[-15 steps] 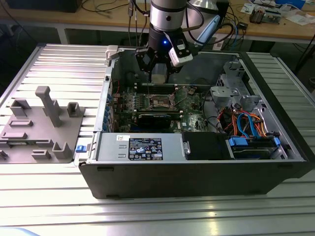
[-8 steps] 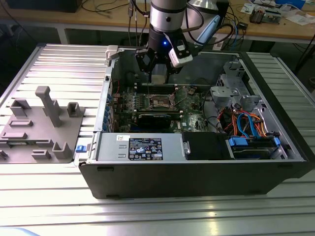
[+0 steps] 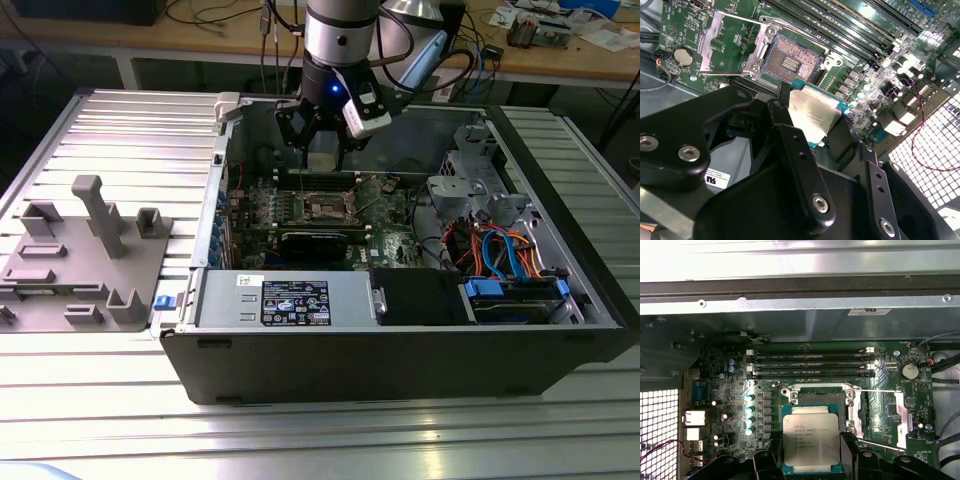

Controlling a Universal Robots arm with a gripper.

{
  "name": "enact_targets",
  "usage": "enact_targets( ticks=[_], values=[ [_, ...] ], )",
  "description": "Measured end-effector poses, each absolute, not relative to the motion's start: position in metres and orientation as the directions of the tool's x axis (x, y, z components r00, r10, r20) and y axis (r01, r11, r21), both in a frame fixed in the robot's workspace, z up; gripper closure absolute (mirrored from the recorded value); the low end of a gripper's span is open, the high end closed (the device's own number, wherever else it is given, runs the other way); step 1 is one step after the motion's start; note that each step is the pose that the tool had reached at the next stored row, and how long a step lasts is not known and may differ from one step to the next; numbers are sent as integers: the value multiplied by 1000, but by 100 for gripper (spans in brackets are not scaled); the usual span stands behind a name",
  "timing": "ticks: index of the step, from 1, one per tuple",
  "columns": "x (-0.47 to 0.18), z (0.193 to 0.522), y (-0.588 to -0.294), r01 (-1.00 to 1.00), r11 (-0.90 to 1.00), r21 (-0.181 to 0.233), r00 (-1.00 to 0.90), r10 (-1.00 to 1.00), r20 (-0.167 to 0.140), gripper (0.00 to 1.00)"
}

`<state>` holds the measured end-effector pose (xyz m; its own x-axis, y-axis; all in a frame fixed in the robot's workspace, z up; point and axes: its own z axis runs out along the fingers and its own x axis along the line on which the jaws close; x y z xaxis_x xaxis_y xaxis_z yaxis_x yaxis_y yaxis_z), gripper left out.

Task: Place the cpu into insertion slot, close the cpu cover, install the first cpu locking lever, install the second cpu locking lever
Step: 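Place the cpu into insertion slot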

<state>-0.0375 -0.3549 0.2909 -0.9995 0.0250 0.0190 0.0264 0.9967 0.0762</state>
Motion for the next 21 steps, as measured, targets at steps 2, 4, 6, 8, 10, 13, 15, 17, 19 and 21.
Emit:
enact_targets(
  ticks=[2,4,6,8,10,13,15,17,19,21],
  values=[
    [-38,291,-355,26,997,76,-1000,25,19,45],
    [-38,291,-355,26,997,76,-1000,25,19,45],
    [-37,291,-355,30,997,76,-999,28,19,45],
    [-37,291,-355,34,996,76,-999,33,19,45],
    [-37,291,-355,39,996,76,-999,37,19,45],
    [-38,291,-355,46,996,76,-999,44,19,45],
    [-38,291,-355,50,996,76,-999,48,19,45],
    [-38,290,-355,54,996,76,-998,52,19,45],
    [-37,290,-355,59,995,76,-998,58,19,45],
    [-38,290,-355,63,995,76,-998,62,19,45]
  ],
)
